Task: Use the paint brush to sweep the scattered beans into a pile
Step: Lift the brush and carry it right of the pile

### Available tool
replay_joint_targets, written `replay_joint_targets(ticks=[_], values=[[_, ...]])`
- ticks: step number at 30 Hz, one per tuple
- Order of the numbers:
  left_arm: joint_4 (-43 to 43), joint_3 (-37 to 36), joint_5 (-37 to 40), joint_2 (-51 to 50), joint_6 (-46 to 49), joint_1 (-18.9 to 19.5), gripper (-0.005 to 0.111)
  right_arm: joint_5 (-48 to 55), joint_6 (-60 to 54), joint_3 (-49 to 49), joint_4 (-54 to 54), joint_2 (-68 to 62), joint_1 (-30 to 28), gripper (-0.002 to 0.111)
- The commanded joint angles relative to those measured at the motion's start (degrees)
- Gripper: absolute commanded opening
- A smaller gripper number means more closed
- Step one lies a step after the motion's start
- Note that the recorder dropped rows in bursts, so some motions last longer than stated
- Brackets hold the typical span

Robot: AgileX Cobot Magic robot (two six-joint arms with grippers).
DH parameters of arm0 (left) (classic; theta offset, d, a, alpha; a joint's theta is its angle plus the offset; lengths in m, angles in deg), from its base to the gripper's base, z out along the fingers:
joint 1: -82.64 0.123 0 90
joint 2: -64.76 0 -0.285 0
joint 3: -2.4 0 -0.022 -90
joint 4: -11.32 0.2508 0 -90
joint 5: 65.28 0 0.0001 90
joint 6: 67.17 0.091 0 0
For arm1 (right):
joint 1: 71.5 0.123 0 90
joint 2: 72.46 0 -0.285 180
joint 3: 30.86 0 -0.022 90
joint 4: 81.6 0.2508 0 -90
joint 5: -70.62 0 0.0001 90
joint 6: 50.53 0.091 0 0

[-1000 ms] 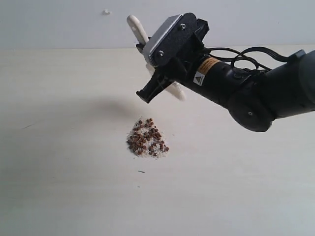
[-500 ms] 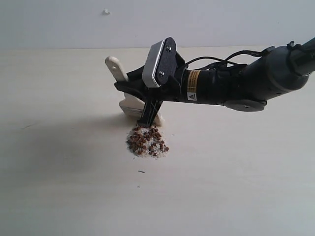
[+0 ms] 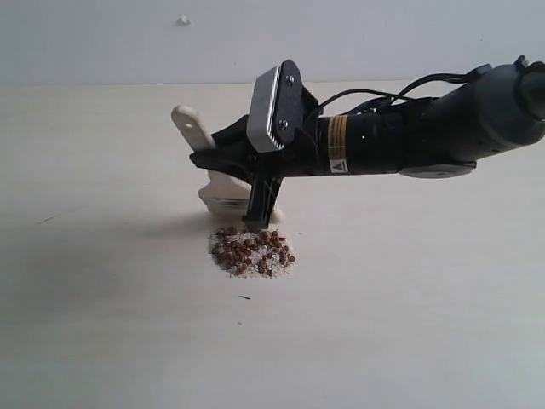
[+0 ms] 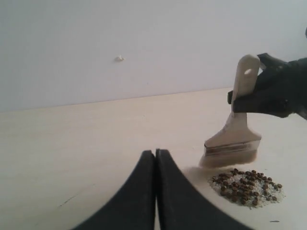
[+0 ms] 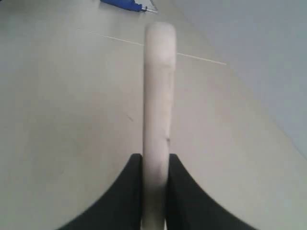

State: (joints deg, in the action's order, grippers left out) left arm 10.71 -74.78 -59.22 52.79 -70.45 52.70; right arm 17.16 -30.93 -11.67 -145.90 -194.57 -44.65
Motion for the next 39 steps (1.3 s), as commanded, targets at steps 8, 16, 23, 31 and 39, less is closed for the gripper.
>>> replay_joint_targets(ticks=[8, 16, 23, 31, 39], values=[[-0.5, 0.0, -0.1, 0.2, -0.1, 0.1, 0.0, 19.9, 13.5, -0.2, 4.0, 14.0, -0.3, 0.0], [-0.5, 0.0, -0.1, 0.2, -0.1, 0.1, 0.0, 55.8, 42.8, 0.9, 5.9, 22.7, -0.3, 0.0], [-0.5, 0.0, -0.1, 0.2, -0.1, 0.1, 0.0, 68.3, 33.7, 5.4, 18.3, 25.6, -0.3, 0.0], [-0.5, 0.0, -0.1, 0.2, -0.1, 0.1, 0.0, 75.2, -9.2, 4.3, 60.5, 24.2, -0.5, 0.0], [-0.5, 0.0, -0.1, 0.2, -0.1, 0.1, 0.0, 90.7, -40.1, -1.7, 95.4, 23.9, -7.3, 0.0]])
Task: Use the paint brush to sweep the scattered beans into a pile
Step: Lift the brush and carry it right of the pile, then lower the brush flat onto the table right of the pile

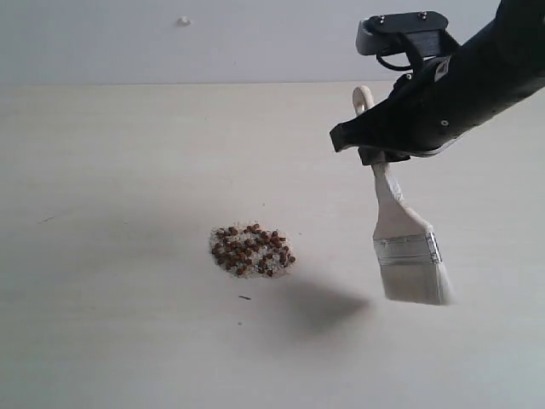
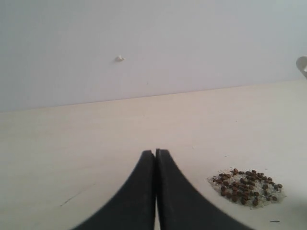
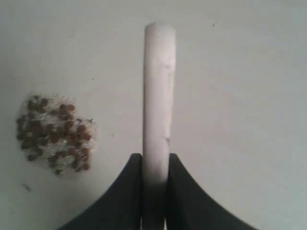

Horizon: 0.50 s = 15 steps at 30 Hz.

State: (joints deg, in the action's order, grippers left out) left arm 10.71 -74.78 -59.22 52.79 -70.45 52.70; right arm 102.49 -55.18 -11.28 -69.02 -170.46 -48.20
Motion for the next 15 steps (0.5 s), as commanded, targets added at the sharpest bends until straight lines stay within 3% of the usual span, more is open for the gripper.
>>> replay_joint_targets(ticks=[1, 5, 15], values=[[-0.5, 0.0, -0.1, 0.2, -0.1, 0.1, 0.0, 6.8, -19.9, -2.2, 23.8, -0.6, -5.0, 0.0], [-0.5, 0.0, -0.1, 0.2, -0.1, 0.1, 0.0, 12.0, -32.2, -2.3, 38.4, -4.7, -8.8, 0.0], [-0.5, 0.0, -0.1, 0.2, -0.1, 0.1, 0.0, 8.9, -34.8, -2.3, 43.0, -18.0, -10.1, 0.0]])
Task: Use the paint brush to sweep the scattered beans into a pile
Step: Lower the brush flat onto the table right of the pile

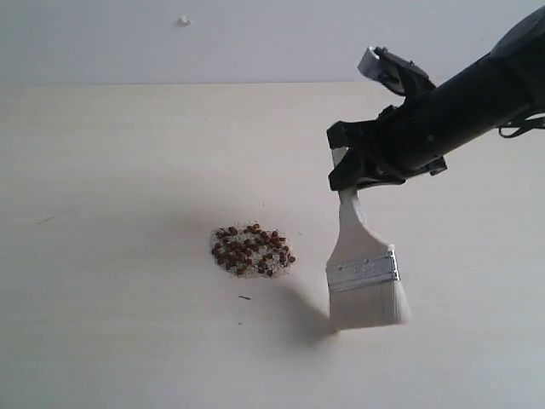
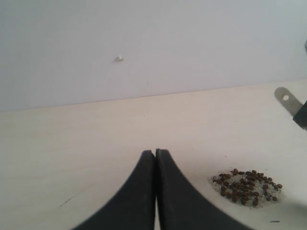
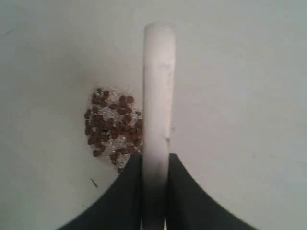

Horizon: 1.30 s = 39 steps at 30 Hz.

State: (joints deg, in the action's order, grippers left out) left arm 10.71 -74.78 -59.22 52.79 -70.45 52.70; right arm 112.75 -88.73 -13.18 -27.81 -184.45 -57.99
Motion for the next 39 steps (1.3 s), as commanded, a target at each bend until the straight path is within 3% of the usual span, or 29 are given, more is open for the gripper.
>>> replay_joint_targets(ticks=[1, 9, 14, 20, 29, 39], values=[[-0.5, 0.0, -0.1, 0.2, -0.1, 0.1, 0.0, -1.5, -1.2, -0.4, 2.1, -4.9, -0.3, 0.0], [-0.5, 0.0, -0.1, 0.2, -0.1, 0.1, 0.0, -2.9, -5.3, -0.4, 8.0, -7.8, -0.3, 0.0], [-0.5, 0.0, -0.1, 0.2, -0.1, 0.1, 0.0, -9.6, -5.5, -0.4, 3.9, -7.8, -0.3, 0.0], [-0.5, 0.0, -0.1, 0.2, -0.1, 0.1, 0.0, -10.2, -5.6, -0.4, 1.3, -7.8, -0.3, 0.0], [-0.5, 0.0, -0.1, 0.2, -0.1, 0.1, 0.0, -9.8, 4.0, -0.4, 8.7, -7.8, -0.3, 0.0], [-0.5, 0.0, -0.1, 0.2, -0.1, 0.1, 0.0, -5.0, 1.7, -0.3, 16.6, -12.5, -0.2, 0.0]])
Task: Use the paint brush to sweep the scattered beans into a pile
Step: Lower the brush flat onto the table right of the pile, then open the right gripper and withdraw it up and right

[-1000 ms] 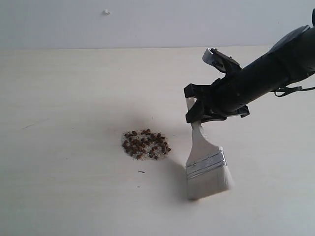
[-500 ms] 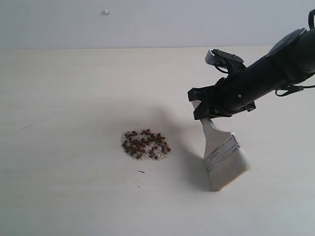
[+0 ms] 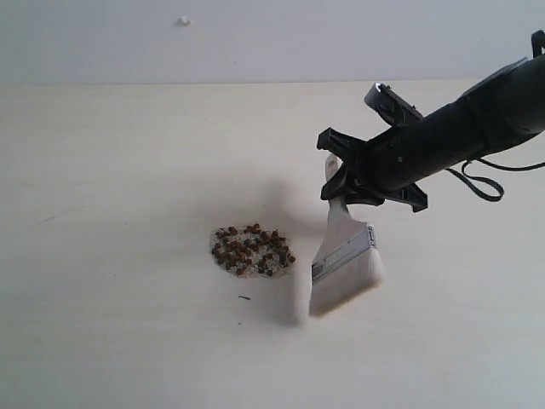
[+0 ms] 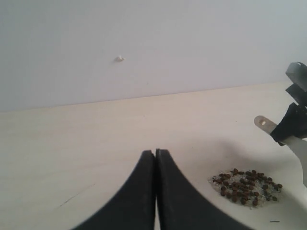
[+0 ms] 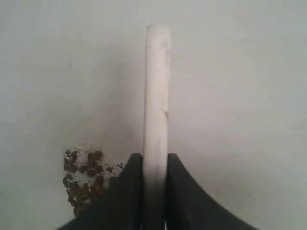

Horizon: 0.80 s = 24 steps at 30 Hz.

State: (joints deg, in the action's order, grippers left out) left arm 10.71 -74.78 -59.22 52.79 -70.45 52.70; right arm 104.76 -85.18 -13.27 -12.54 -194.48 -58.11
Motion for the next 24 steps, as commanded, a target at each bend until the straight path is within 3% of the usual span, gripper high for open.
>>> replay_joint_targets(ticks=[1, 9, 13, 15, 19, 24], values=[[-0.5, 0.0, -0.1, 0.2, -0.1, 0.1, 0.0, 3.5, -3.0, -0.2, 1.9, -3.0, 0.0, 0.0], [-0.5, 0.0, -0.1, 0.2, -0.1, 0.1, 0.0, 6.2, -16.4, -0.2, 8.8, -5.1, 0.0, 0.0], [-0.5, 0.0, -0.1, 0.2, -0.1, 0.1, 0.0, 6.0, -16.5, -0.2, 9.5, -5.1, 0.0, 0.002], [-0.5, 0.0, -0.1, 0.2, -0.1, 0.1, 0.0, 5.1, -16.5, -0.2, 9.8, -5.1, 0.0, 0.016], [-0.5, 0.0, -0.1, 0.2, -0.1, 0.1, 0.0, 1.8, -16.2, -0.2, 9.2, -5.1, 0.0, 0.033], [-0.5, 0.0, -0.1, 0.2, -0.1, 0.1, 0.0, -2.3, -16.2, -0.2, 7.0, -4.7, 0.0, 0.037]])
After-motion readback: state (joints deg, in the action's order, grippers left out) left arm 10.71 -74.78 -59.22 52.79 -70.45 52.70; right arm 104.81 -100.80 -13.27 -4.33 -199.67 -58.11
